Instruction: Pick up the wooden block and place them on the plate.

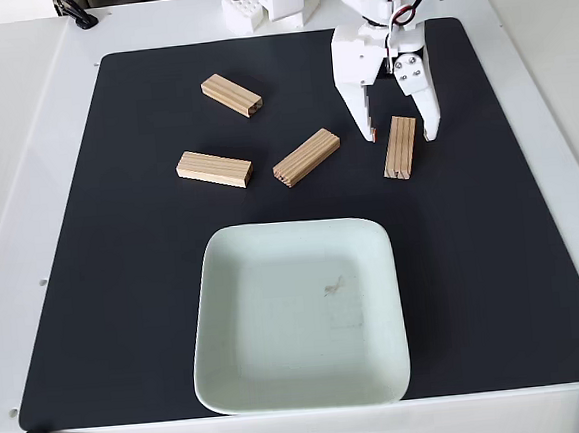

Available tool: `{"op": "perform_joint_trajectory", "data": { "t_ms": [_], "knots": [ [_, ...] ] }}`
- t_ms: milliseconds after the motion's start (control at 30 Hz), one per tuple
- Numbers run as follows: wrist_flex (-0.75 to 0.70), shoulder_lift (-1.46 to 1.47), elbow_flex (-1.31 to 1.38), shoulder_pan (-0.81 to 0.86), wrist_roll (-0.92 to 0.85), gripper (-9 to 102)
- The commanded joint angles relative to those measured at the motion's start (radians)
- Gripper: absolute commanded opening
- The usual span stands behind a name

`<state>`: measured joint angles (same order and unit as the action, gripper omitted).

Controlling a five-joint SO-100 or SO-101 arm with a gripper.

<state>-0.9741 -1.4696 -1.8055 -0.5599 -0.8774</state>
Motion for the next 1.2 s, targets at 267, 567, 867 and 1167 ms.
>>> {"op": "perform_joint_trajectory", "data": {
  "t_ms": [267,567,867,1167],
  "knots": [
    [0.009,0.026,0.054,-0.025,0.012,28],
    [0.000,0.098,0.160,-0.028,0.038,28],
    [0.006,0.112,0.147,-0.029,0.038,15],
    [-0.003,0.107,0.146,-0.028,0.040,0]
  ]
}}
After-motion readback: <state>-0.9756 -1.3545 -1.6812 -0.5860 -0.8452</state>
